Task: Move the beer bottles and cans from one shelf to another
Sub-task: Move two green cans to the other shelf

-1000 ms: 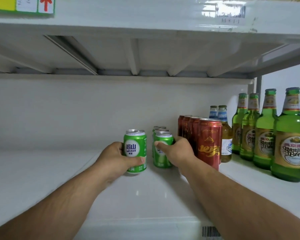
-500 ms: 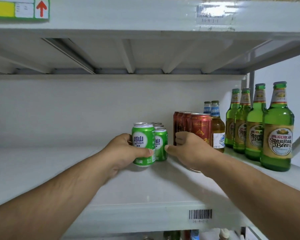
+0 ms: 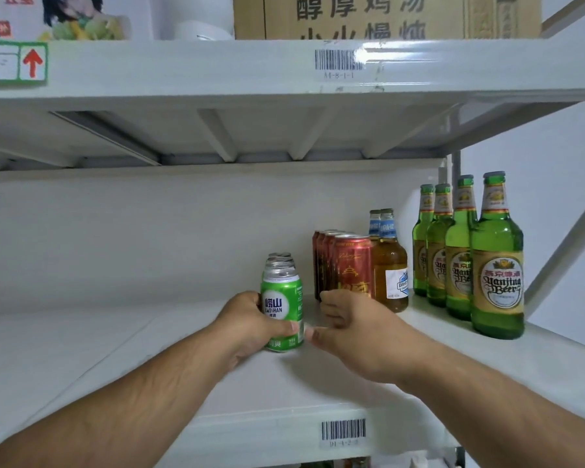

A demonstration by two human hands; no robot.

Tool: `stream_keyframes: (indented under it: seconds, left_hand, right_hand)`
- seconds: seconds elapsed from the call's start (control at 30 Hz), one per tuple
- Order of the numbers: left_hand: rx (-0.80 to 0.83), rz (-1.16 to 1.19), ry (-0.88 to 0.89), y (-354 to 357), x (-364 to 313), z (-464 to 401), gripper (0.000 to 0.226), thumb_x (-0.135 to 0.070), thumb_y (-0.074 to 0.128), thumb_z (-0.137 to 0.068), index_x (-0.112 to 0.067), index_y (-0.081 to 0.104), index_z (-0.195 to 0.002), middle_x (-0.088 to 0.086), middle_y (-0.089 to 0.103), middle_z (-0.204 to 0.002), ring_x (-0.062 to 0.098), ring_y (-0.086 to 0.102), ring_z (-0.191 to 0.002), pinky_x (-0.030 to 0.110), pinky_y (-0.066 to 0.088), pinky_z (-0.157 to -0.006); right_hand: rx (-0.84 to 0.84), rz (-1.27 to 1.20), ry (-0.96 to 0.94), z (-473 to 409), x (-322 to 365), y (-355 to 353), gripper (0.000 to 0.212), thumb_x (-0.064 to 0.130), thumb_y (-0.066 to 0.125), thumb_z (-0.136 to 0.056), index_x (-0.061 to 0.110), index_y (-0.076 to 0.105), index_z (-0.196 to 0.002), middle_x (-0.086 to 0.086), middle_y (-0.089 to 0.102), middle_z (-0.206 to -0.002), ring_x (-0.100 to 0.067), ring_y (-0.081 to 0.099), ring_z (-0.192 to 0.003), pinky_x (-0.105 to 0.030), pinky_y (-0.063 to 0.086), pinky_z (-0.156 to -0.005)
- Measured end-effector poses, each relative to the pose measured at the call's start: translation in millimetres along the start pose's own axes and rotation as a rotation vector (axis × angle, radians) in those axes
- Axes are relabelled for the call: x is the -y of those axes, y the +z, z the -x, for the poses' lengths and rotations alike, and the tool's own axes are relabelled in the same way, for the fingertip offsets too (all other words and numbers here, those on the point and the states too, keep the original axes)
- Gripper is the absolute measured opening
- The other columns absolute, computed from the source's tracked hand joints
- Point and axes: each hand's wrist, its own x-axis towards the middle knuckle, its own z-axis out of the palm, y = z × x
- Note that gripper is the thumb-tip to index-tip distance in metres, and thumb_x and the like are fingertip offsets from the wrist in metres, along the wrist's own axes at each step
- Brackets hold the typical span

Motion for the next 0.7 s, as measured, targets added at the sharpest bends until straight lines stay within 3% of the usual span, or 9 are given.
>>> stream_keyframes:
  seconds: [0.1,0.2,0.3,0.37,0.43,0.47,0.53,0.7]
  left_hand:
    - [-0.020,0.002,0.003,1,4,-4,0.038,-0.001,0.093,-0.067,-0.010,0.073,-0.098,0.007,0.080,-0.095,0.025,0.077,-0.090,0.042,0.061,-0.089]
    - [-0.017,-0.025,0.026,1,6,-3,0.041,-0.003,0.092,-0.070,-0.011,0.071,-0.105,0.004,0.080,-0.097,0.020,0.077,-0.089,0.034,0.062,-0.083]
    - [0.037,-0.064,0.026,-2,6,0,0.042,-0.007,0.091,-0.071,-0.015,0.072,-0.108,0.002,0.081,-0.101,0.021,0.077,-0.095,0.038,0.061,-0.090]
    - [0.037,-0.147,0.044,-7,8,4,0.060,-0.022,0.093,-0.069,-0.019,0.067,-0.124,-0.002,0.075,-0.122,0.019,0.072,-0.112,0.040,0.054,-0.103]
    - [-0.024,-0.310,0.047,-15,10,14,0.095,-0.040,0.089,-0.072,-0.021,0.043,-0.153,-0.004,0.052,-0.152,0.018,0.053,-0.137,0.039,0.041,-0.116]
    - [-0.061,-0.373,0.059,-20,11,20,0.101,-0.043,0.085,-0.077,-0.020,0.032,-0.159,-0.003,0.042,-0.159,0.017,0.044,-0.144,0.037,0.037,-0.118]
    - [-0.126,-0.452,0.095,-30,15,34,0.097,-0.046,0.079,-0.083,-0.023,0.027,-0.161,-0.003,0.036,-0.163,0.014,0.037,-0.148,0.033,0.034,-0.118]
    - [-0.195,-0.615,0.039,-72,20,84,0.084,-0.049,0.068,-0.091,-0.033,0.024,-0.161,-0.011,0.027,-0.166,0.010,0.032,-0.150,0.022,0.030,-0.110]
  right_hand:
    - [-0.003,0.009,-0.028,3,-1,0,0.051,0.020,0.069,-0.094,0.015,0.049,-0.141,0.004,0.054,-0.142,0.006,0.042,-0.108,-0.013,0.034,-0.093]
    - [-0.006,0.052,-0.064,5,-4,1,0.051,0.026,0.070,-0.093,0.018,0.050,-0.140,0.006,0.056,-0.137,0.003,0.046,-0.107,-0.015,0.037,-0.094]
    - [-0.010,0.132,-0.103,8,-5,2,0.047,0.032,0.069,-0.093,0.023,0.051,-0.136,0.014,0.055,-0.118,-0.002,0.051,-0.109,-0.016,0.041,-0.093]
    - [-0.005,0.177,-0.134,10,-2,3,0.042,0.036,0.066,-0.094,0.026,0.054,-0.133,0.018,0.056,-0.114,0.000,0.053,-0.104,-0.015,0.043,-0.089]
    - [-0.022,0.268,-0.201,11,1,6,0.042,0.042,0.062,-0.095,0.027,0.054,-0.133,0.013,0.062,-0.123,-0.003,0.057,-0.109,-0.020,0.048,-0.090]
    - [-0.034,0.321,-0.243,11,3,9,0.046,0.046,0.060,-0.095,0.027,0.052,-0.136,0.011,0.061,-0.128,-0.007,0.057,-0.115,-0.024,0.049,-0.093]
    - [-0.022,0.396,-0.315,12,9,17,0.059,0.053,0.055,-0.095,0.027,0.043,-0.147,0.007,0.054,-0.141,-0.012,0.050,-0.129,-0.031,0.046,-0.103]
    - [0.165,0.435,-0.429,19,39,58,0.073,0.060,0.044,-0.097,0.029,0.020,-0.158,0.010,0.021,-0.164,-0.007,0.018,-0.149,-0.024,0.021,-0.118]
